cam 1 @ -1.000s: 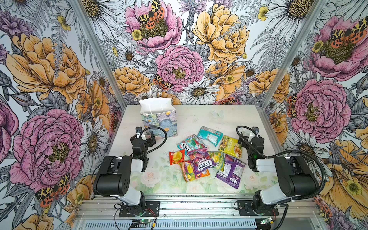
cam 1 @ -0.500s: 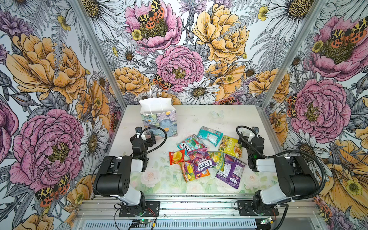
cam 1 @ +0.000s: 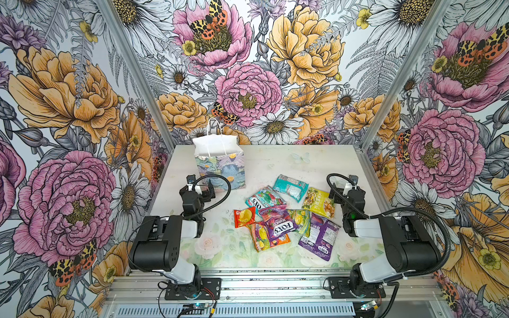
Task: Place the snacks into the paper bag
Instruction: Rotate the paper bag at the top-left of the table.
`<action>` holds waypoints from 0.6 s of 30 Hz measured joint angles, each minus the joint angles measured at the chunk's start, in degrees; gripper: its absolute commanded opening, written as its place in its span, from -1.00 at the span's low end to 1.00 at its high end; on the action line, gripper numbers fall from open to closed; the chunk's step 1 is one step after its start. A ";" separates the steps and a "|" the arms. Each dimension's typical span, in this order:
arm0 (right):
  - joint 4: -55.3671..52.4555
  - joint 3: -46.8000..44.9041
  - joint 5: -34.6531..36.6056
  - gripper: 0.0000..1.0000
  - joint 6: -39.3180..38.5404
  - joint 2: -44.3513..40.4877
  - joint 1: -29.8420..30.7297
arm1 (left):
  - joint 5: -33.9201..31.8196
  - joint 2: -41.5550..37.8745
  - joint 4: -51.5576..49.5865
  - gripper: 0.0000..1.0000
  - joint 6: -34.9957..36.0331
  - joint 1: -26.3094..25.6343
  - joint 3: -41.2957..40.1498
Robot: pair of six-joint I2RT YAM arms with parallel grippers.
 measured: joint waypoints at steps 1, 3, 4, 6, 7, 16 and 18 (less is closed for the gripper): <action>0.00 0.00 -0.02 0.99 0.00 0.00 0.00 | -0.13 0.00 0.50 0.98 0.02 0.00 -0.22; 0.00 0.00 -0.02 0.99 0.00 0.00 0.00 | -0.48 0.00 1.60 0.98 0.04 -0.28 -0.85; 0.00 0.02 0.00 0.99 0.00 -0.02 0.00 | -0.79 0.00 2.12 0.98 0.07 -0.46 -1.22; -1.42 0.57 -0.02 0.99 -0.02 -0.15 0.00 | -1.44 0.00 3.04 0.98 0.07 -0.98 -1.97; -3.34 1.31 -0.09 0.99 -0.04 -0.59 0.00 | -1.64 0.00 3.56 0.98 0.33 -1.29 -2.34; -24.94 14.08 0.70 0.99 7.91 -12.02 -0.02 | -8.92 -6.67 1.20 0.98 1.99 -4.98 -3.41; -27.52 14.84 0.13 0.97 12.26 -15.32 -0.70 | -10.34 -12.07 -4.04 0.98 1.73 -5.14 -2.86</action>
